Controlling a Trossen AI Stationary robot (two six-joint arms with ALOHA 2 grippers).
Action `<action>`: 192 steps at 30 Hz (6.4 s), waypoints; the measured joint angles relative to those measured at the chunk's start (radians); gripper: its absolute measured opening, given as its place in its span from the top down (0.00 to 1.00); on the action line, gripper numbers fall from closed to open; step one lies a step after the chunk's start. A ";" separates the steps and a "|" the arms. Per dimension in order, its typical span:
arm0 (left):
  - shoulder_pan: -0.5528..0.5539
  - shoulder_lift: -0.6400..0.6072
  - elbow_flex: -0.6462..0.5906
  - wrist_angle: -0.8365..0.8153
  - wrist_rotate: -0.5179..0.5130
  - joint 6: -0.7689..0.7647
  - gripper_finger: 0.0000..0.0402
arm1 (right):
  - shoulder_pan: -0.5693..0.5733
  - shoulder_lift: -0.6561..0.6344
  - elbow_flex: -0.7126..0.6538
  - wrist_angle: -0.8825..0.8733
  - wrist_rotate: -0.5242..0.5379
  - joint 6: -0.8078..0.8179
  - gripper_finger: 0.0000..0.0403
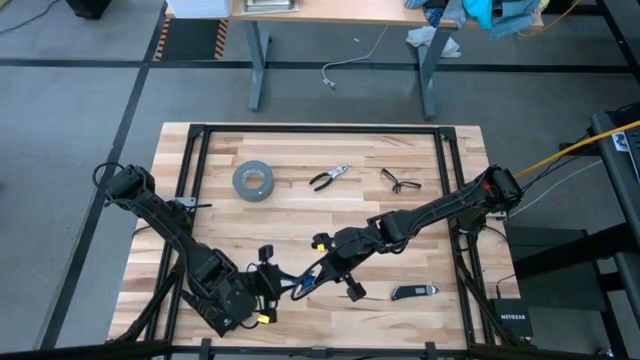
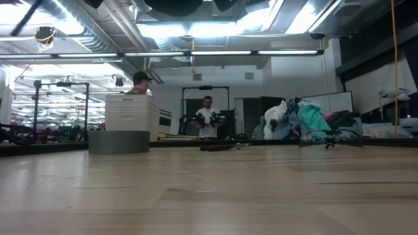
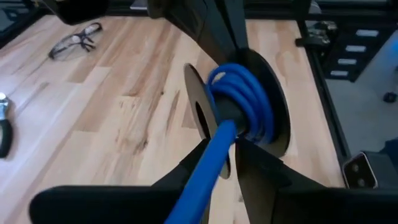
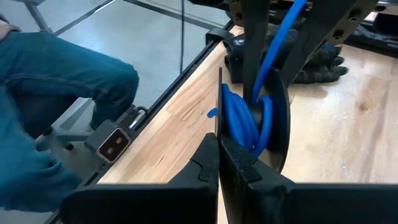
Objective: Coil cords
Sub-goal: Coil the blue wire cable onto the black spool
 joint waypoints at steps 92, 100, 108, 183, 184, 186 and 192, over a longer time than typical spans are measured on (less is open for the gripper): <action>0.109 0.005 0.000 0.047 0.042 0.242 1.00 | 0.000 0.019 -0.001 0.210 0.215 0.142 0.92; 0.081 0.004 0.000 0.042 0.040 0.232 1.00 | 0.000 0.018 0.001 0.201 0.197 0.158 0.98; 0.067 0.003 0.000 0.039 0.040 0.230 1.00 | 0.000 -0.003 0.002 0.138 0.132 0.160 0.89; 0.035 0.004 0.000 0.019 0.040 0.241 1.00 | 0.000 -0.013 0.000 0.107 -0.117 0.156 0.94; 0.035 0.004 0.000 0.021 0.040 0.241 1.00 | 0.000 -0.017 0.000 0.091 -0.115 0.154 0.97; 0.032 0.004 0.000 0.021 0.040 0.241 1.00 | -0.001 -0.032 0.000 0.055 -0.105 0.151 0.98; 0.030 0.003 0.000 0.017 0.041 0.241 1.00 | 0.000 -0.063 0.000 -0.076 -0.053 0.155 0.92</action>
